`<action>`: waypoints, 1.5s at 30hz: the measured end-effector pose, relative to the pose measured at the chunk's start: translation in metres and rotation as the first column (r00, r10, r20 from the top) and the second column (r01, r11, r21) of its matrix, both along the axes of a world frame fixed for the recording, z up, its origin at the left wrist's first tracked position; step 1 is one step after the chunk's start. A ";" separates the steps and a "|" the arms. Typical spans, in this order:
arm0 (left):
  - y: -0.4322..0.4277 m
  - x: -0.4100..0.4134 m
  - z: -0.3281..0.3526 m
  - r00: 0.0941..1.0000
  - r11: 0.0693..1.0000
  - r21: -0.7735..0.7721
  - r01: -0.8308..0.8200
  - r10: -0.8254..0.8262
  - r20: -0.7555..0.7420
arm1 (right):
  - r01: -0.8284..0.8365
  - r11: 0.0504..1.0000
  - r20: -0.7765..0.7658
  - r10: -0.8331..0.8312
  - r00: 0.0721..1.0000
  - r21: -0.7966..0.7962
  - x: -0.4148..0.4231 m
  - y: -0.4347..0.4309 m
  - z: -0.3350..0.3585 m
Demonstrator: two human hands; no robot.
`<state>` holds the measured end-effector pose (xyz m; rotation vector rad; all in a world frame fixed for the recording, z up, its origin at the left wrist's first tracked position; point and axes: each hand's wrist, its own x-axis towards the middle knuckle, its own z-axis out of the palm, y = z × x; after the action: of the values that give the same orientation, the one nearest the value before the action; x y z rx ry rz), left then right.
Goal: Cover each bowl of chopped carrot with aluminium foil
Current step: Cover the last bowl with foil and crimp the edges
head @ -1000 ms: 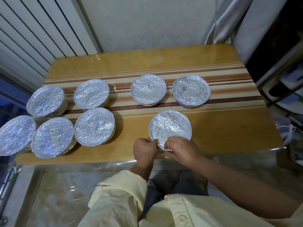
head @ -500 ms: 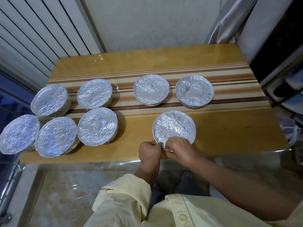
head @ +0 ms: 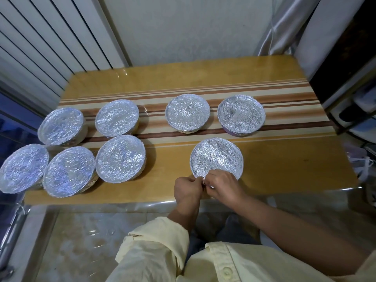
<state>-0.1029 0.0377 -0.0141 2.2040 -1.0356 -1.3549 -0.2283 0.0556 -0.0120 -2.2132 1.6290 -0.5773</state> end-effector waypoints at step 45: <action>0.000 -0.001 0.004 0.989 0.993 -0.006 0.119 -0.118 0.094 | -0.060 0.998 -0.004 0.060 0.998 0.014 -0.009 -0.001 0.001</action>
<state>-0.1041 0.0378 -0.0104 2.2486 -1.2226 -1.3008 -0.2373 0.0546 -0.0114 -2.2469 1.5578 -0.5436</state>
